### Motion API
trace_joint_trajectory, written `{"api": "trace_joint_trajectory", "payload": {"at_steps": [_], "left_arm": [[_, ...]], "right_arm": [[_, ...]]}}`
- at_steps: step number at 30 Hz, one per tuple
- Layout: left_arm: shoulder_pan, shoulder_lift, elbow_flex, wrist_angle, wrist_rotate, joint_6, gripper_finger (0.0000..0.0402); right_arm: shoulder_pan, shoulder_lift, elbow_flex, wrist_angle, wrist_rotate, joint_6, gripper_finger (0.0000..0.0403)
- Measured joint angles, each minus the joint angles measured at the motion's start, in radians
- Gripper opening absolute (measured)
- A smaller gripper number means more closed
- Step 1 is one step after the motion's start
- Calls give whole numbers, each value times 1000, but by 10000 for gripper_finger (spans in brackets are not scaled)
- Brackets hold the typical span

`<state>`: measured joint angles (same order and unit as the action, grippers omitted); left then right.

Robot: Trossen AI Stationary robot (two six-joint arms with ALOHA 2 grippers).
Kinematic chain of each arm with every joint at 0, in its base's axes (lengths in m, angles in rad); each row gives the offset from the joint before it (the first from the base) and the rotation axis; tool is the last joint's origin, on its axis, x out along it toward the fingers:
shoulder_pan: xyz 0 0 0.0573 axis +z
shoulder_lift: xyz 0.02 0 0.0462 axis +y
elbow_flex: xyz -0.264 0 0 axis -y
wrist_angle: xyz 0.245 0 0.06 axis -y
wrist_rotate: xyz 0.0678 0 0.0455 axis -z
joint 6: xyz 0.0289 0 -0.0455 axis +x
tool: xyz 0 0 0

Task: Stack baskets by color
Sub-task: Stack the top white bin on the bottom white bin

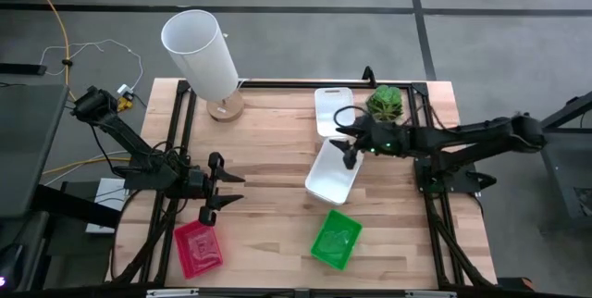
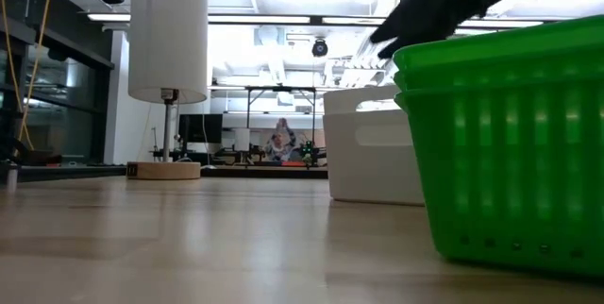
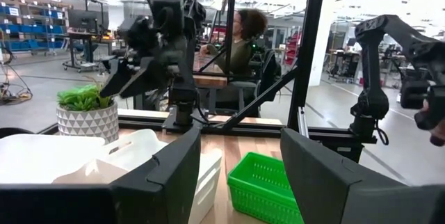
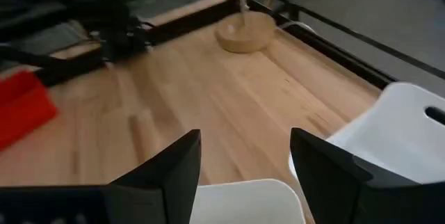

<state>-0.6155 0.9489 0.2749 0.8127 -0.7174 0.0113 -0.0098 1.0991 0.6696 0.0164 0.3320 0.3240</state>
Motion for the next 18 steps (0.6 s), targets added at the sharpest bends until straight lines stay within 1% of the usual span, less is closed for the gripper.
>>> {"api": "trace_joint_trajectory", "payload": {"at_steps": [1,3,8,14,18], "left_arm": [[0,0,0,0,0,0,188],[1,0,0,0,0,2,188],[24,0,0,0,0,26,188],[67,0,0,0,-1,26,188],[82,0,0,0,0,19,188]], "right_arm": [[-2,24,1,10,10,10,209],[-22,77,32,-35,6,31,209],[-91,226,182,-164,-2,88,209],[-188,427,353,-338,-97,97,209],[-226,550,471,-433,-95,99,209]]}}
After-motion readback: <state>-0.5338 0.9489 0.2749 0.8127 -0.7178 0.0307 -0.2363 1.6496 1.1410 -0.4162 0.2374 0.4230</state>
